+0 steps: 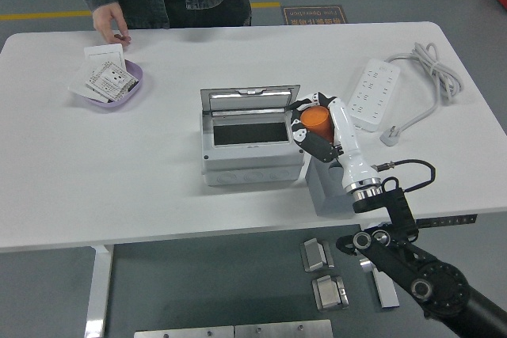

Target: Pick up the cylinder from the cube,place it in the box,flap close box

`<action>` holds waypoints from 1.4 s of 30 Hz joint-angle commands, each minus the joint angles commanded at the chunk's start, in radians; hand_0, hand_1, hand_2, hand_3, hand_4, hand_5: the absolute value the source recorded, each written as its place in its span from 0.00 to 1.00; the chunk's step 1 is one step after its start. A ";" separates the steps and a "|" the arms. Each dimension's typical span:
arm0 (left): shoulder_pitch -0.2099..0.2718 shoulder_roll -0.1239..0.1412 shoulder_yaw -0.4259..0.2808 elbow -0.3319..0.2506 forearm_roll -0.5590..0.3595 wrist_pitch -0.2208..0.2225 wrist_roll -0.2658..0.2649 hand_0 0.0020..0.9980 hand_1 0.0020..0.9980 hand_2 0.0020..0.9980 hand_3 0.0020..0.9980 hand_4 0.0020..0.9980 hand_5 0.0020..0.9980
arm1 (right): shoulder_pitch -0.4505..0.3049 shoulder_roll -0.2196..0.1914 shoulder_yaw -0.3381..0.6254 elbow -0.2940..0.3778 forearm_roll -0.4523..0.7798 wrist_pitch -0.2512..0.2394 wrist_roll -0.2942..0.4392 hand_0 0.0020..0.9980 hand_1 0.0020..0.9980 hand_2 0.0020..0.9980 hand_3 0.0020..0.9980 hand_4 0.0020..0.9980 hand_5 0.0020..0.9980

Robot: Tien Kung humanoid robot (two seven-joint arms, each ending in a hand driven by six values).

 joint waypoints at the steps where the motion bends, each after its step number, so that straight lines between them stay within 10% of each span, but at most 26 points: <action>1: -0.001 0.001 -0.008 0.000 0.008 0.001 0.005 0.64 0.64 0.53 0.65 0.70 0.33 | 0.019 0.005 -0.015 -0.008 -0.029 0.005 -0.021 0.13 0.19 0.27 0.27 0.00 0.00; 13: -0.002 0.015 -0.047 0.000 0.042 0.005 0.034 0.64 0.64 0.53 0.65 0.70 0.33 | 0.236 0.055 -0.152 -0.128 -0.314 0.070 -0.188 0.12 0.20 0.26 0.27 0.00 0.00; 42: -0.015 0.020 -0.037 0.000 0.041 0.002 0.031 0.65 0.65 0.53 0.65 0.69 0.33 | 0.378 0.098 -0.318 -0.354 -0.290 0.113 -0.200 0.12 0.20 0.25 0.28 0.00 0.00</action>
